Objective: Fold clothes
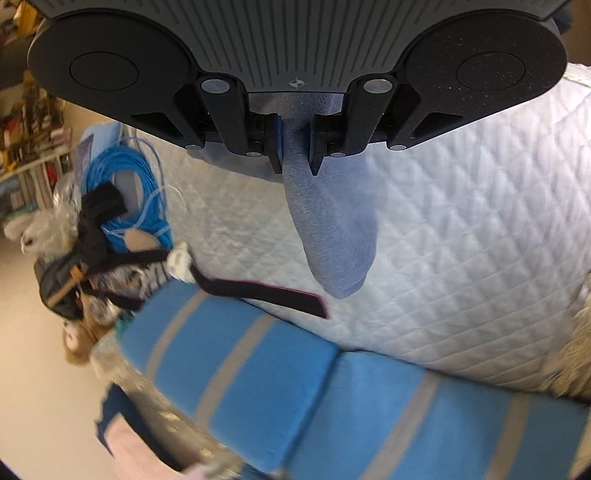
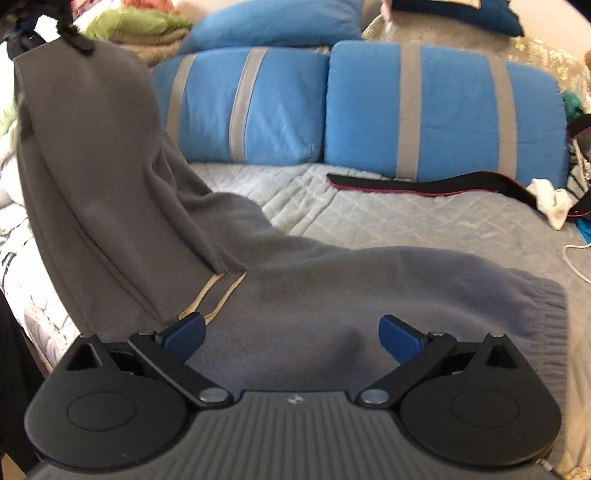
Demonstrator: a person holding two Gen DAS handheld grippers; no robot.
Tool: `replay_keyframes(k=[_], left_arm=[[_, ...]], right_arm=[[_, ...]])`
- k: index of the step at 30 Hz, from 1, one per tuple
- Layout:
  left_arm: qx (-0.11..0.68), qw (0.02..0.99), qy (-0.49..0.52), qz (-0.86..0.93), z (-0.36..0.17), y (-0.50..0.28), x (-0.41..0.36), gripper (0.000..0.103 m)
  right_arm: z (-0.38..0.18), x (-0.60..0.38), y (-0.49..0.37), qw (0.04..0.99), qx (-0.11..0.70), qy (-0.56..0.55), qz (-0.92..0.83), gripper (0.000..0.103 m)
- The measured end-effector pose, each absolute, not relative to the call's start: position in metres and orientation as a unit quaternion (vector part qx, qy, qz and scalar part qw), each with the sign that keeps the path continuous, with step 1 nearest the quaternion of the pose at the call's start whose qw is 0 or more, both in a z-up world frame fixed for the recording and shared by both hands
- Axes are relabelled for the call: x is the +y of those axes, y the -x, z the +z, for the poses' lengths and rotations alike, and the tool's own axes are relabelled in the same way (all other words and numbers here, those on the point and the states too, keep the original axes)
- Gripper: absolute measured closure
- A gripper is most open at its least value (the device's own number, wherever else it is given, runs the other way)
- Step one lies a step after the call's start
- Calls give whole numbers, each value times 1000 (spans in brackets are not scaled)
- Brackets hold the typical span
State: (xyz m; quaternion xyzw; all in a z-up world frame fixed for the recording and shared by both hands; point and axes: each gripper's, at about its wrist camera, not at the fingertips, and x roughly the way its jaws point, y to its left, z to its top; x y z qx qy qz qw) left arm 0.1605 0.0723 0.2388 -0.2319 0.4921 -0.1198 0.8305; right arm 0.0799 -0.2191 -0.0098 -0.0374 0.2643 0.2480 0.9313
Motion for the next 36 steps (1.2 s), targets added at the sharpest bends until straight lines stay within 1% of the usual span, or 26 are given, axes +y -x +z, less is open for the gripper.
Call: replay_keyframes(k=[5,8,12,16,18,19,21,22,23,25,28,30,31,32,36], left_arm=[[497,829,209,-149,252,-178,2,92],[506,822,196,-173,247,-191,-41,91],[521,808,183,-205,232,-202,-93,92],[538,791,176,-233,211,-213,-136,91],[549,778,174,-251,197,-218,-155,88],[550,775,175,-257,193,-220,-158,83],[543,777,177,-265,188,-220,-155,77],[539,778,178,-269,185,-221,-153,69],[536,779,179,-273,183,-221,-152,58],[529,780,181,-281,178,-222,-149,46],[518,783,184,-292,170,-224,-144,43],[510,784,186,-300,165,-224,-141,39],[506,790,180,-297,162,-224,-137,35],[502,798,168,-287,157,-223,-129,33],[499,817,142,-251,136,-218,-96,32]], right_arm=[[0,-250,-63,940,246,35,234,0],[2,-272,-58,944,248,18,217,0],[3,-302,-49,949,253,-1,187,0],[5,-326,-36,954,250,5,164,0],[6,-336,-31,955,251,3,156,0],[5,-340,-29,955,253,1,153,0],[5,-348,-27,955,259,-4,145,0],[4,-352,-26,955,262,-6,141,0],[4,-355,-25,954,265,-7,137,0],[5,-362,-23,953,270,-13,138,0],[7,-373,-23,949,274,-33,151,0],[8,-380,-26,947,274,-51,161,0],[8,-381,-31,946,274,-56,163,0],[7,-383,-36,945,274,-61,165,0],[6,-389,-55,942,274,-82,174,0]])
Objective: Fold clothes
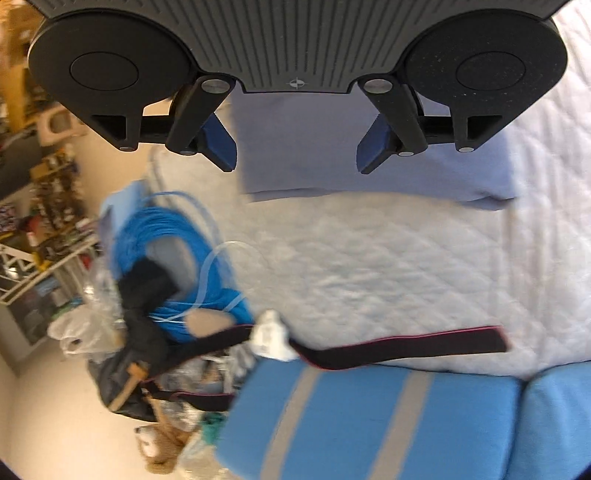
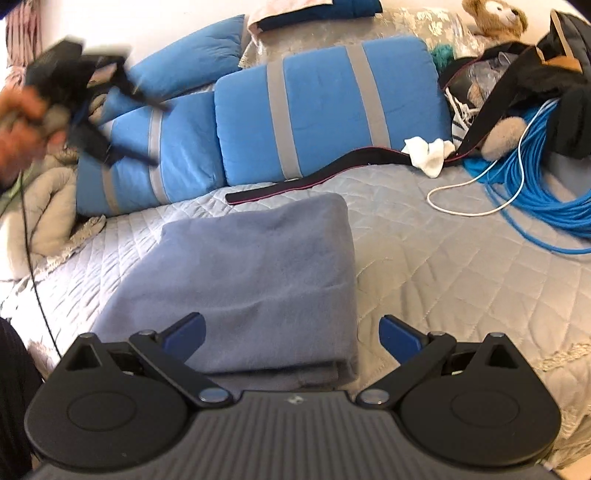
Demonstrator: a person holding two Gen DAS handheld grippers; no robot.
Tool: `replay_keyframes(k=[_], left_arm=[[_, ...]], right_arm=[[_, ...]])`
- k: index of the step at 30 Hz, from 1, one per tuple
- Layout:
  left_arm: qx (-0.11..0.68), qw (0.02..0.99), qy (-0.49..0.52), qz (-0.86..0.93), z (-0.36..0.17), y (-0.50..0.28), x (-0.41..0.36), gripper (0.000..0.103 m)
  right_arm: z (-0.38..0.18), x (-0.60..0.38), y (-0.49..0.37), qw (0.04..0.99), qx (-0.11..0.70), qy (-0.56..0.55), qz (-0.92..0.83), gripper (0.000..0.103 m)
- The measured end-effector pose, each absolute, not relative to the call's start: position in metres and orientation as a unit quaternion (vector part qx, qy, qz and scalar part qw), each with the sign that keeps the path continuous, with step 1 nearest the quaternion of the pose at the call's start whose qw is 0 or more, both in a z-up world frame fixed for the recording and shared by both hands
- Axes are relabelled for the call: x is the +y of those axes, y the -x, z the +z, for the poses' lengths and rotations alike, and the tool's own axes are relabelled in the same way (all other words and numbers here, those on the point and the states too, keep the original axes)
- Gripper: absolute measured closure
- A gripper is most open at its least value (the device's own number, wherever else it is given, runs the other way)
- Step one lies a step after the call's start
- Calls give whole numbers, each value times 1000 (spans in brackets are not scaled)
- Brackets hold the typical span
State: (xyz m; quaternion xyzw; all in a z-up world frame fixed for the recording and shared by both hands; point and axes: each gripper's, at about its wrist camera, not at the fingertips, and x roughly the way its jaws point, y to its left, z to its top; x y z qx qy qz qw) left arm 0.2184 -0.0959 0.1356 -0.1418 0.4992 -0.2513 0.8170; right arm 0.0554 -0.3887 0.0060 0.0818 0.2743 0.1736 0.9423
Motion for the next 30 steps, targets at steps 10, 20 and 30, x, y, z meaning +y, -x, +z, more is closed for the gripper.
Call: replay_keyframes(k=[10,20,30], left_arm=[[519,808,159,-230,82,-197,-35,31],[530,798,186,-218,57,-191,-9,31],[527,801,181,-218,50,-182,-10,31]], right_arm=[[3,-397,-91,926,290,-141,196,22],[2,-398,-114,902,314,-199,218,98],[6,-399,-121,909,340,-175,169,89]])
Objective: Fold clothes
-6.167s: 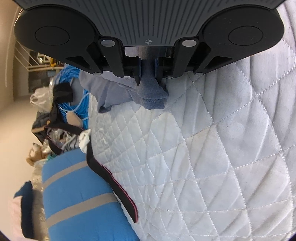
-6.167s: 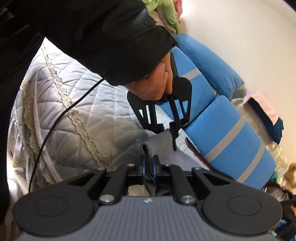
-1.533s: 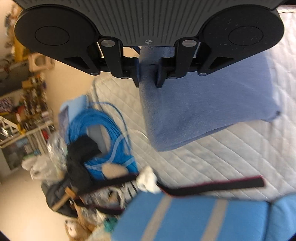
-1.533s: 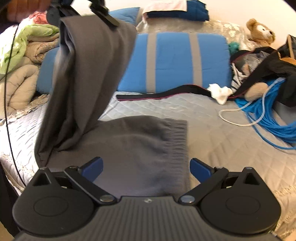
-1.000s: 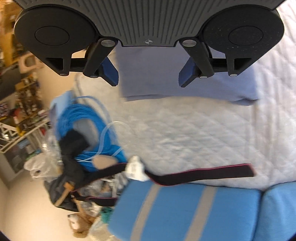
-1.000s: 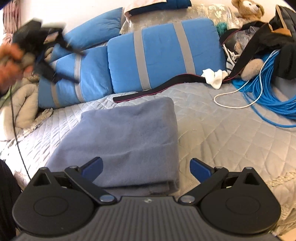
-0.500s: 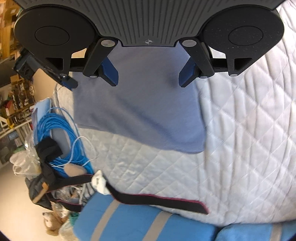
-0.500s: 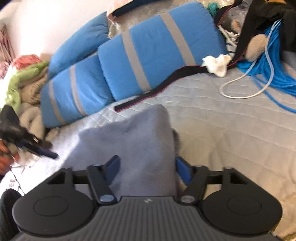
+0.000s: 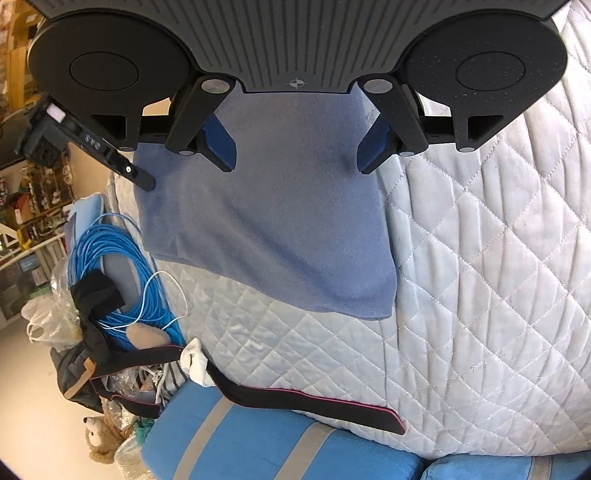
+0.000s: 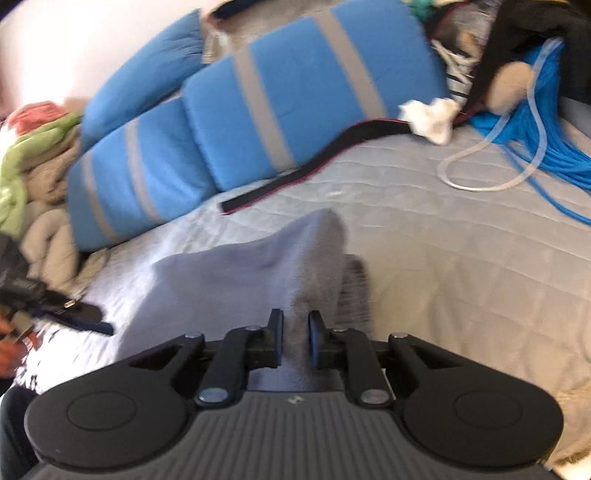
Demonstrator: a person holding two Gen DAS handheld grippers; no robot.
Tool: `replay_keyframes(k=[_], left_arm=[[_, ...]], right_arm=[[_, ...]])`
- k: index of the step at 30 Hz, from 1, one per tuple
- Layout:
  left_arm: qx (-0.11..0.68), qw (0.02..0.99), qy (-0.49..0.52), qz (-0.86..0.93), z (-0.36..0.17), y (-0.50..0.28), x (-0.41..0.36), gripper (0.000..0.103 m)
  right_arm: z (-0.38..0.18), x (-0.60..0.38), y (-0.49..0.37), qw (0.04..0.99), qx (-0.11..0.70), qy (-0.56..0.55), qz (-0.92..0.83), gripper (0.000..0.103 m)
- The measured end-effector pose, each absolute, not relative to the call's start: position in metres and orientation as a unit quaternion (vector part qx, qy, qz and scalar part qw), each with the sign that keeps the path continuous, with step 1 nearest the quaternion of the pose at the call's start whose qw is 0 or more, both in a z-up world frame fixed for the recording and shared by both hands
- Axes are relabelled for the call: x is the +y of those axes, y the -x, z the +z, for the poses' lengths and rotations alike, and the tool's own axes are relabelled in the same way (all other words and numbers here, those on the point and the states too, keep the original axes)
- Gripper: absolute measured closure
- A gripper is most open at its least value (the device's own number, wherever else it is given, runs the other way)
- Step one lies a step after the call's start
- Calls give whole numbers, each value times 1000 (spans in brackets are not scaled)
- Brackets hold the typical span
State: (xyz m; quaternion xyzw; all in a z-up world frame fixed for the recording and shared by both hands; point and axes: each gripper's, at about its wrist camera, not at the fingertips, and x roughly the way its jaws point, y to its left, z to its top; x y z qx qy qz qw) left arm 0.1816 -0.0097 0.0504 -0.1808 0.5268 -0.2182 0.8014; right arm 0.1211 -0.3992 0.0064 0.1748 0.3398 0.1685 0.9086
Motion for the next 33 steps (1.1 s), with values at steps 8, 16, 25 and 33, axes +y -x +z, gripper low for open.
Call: replay_keyframes(k=[8,16,25,33], left_arm=[[525,794,229,-207,27,-180,7,31],[514,761,315,-239,-19,-200,14,32],[545,741,332,-211,-18,-212,12,88],[523,764,304,-226,30,-201,72,88]], right_arm=[[-5,-420,-141,888,359,-195,211,24],[-27,-432,-183,833,428,-234,259,26],[-27,-426,-200,800,458,-262,285,87],[6,-377,-190,794,448,-273,308,89]])
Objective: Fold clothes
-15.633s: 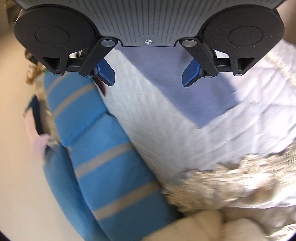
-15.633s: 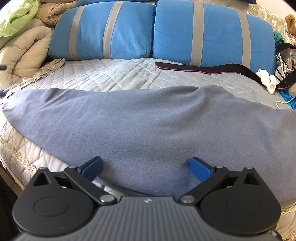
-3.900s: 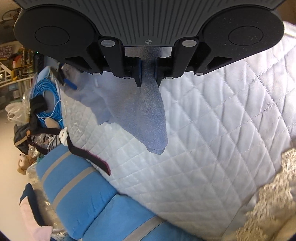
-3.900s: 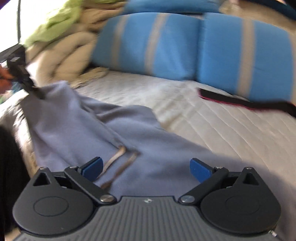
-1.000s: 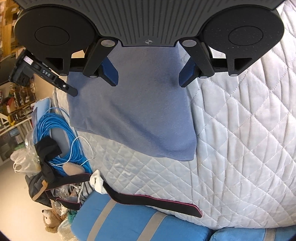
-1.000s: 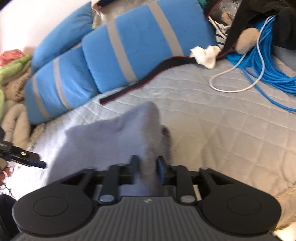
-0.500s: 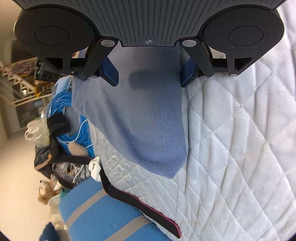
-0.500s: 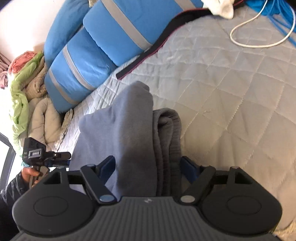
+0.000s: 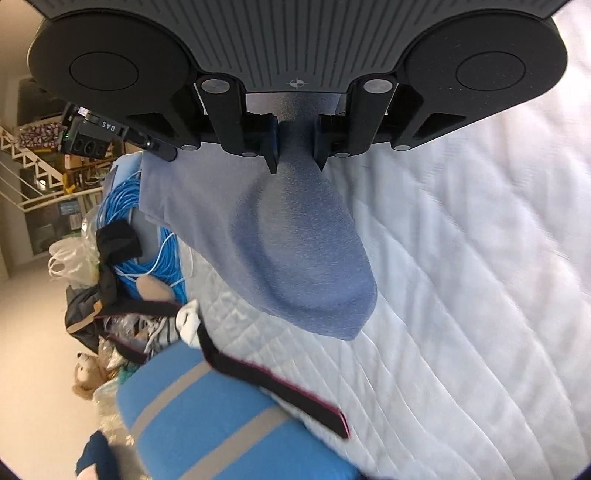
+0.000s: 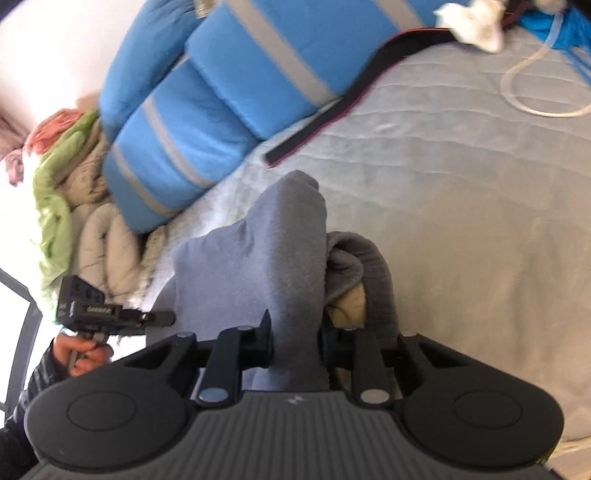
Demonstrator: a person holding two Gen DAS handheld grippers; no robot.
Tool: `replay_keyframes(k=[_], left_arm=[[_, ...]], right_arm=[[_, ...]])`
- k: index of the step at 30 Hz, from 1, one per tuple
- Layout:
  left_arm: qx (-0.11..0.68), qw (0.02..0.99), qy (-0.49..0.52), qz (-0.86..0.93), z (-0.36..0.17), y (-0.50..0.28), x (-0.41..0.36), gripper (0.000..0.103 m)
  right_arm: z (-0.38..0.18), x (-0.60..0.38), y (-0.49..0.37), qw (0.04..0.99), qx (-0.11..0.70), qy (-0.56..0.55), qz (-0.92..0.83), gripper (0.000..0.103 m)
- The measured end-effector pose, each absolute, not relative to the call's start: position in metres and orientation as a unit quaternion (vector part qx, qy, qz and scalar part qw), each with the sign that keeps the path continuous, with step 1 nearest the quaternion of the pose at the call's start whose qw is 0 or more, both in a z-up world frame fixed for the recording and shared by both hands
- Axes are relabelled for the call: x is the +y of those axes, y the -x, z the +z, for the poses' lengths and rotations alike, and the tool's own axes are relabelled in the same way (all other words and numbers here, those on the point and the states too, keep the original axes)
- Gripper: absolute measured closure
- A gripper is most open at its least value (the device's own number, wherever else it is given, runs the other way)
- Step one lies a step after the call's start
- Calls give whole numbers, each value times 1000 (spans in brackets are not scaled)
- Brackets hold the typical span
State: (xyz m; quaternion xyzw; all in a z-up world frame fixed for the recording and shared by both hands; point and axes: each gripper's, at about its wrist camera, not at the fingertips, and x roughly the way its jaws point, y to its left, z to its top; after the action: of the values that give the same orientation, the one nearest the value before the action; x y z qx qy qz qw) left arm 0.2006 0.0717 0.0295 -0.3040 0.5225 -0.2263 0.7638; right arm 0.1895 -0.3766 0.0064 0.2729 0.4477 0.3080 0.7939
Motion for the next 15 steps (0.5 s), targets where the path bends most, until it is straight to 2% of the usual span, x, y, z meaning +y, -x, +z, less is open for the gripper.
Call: replay_keyframes(k=[6,12,13,14,15], left_arm=[[518,781,285,-198,46,-187,133,88],[522,771,315,-181,2,-180,165,86],[517,770,327,-179,-7,-181,168,84],[512,770,336,-176,-14,-181,170,78],[507,771,344,-176,-20,-180,172,76]], right_arm=[[12,-310,-190,770,453,-272,358,89],[-12,-259,-198,777,466,-229,357,86],[-14,-254,-198,786,461,-212,353,82],[-14,-251,-199,793,457,-200,350,66],[-14,-251,-198,798,455,-192,345,56]])
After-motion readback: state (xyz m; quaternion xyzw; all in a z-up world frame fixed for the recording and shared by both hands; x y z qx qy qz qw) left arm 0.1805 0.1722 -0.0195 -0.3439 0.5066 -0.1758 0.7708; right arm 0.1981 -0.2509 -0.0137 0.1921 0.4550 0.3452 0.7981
